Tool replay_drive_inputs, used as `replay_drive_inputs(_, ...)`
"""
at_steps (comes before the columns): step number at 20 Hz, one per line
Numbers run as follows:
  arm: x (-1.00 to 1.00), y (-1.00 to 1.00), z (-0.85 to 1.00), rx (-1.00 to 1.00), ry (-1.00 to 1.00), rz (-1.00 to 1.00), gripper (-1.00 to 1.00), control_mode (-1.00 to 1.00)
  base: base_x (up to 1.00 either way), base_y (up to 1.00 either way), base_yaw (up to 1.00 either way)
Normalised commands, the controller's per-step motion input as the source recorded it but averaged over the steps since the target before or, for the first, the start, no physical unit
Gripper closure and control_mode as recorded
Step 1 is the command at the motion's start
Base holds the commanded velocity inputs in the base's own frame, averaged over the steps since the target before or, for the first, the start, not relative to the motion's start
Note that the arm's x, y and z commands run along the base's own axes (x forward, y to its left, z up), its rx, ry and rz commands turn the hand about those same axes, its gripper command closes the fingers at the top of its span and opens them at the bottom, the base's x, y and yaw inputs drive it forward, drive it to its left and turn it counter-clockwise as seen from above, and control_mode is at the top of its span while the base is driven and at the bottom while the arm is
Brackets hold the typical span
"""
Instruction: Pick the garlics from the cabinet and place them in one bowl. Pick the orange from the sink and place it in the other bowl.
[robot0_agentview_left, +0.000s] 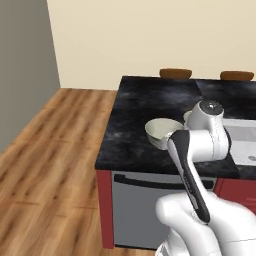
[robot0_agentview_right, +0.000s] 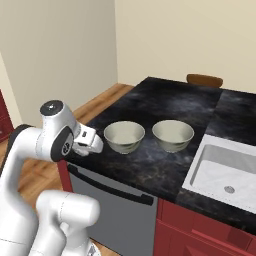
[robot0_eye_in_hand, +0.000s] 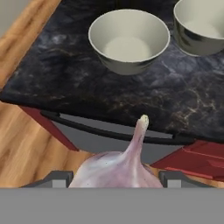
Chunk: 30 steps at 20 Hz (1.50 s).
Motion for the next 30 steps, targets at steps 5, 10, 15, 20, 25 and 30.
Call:
replay_drive_inputs(5, 0.49, -0.08, 0.08, 0.03, 0.02, -0.11, 1.00, -1.00, 0.00, 0.00, 0.00)
replay_drive_inputs(10, 0.64, -0.20, 0.00, 0.09, 0.08, -0.07, 1.00, -1.00, 0.00, 0.00, 0.00)
replay_drive_inputs(15, 0.68, -0.11, 0.00, 0.02, 0.10, -0.07, 1.00, -1.00, 0.00, 0.00, 0.00)
replay_drive_inputs(20, 0.70, -0.02, -0.03, 0.00, 0.09, -0.07, 1.00, -1.00, 0.00, 0.00, 0.00)
replay_drive_inputs(25, 0.61, 0.00, -0.31, 0.00, 0.10, -0.02, 1.00, -1.00, 0.00, 0.00, 0.00)
replay_drive_inputs(30, 0.47, 0.00, -0.41, 0.00, 0.07, 0.00, 1.00, -1.00, 0.00, 0.00, 0.00)
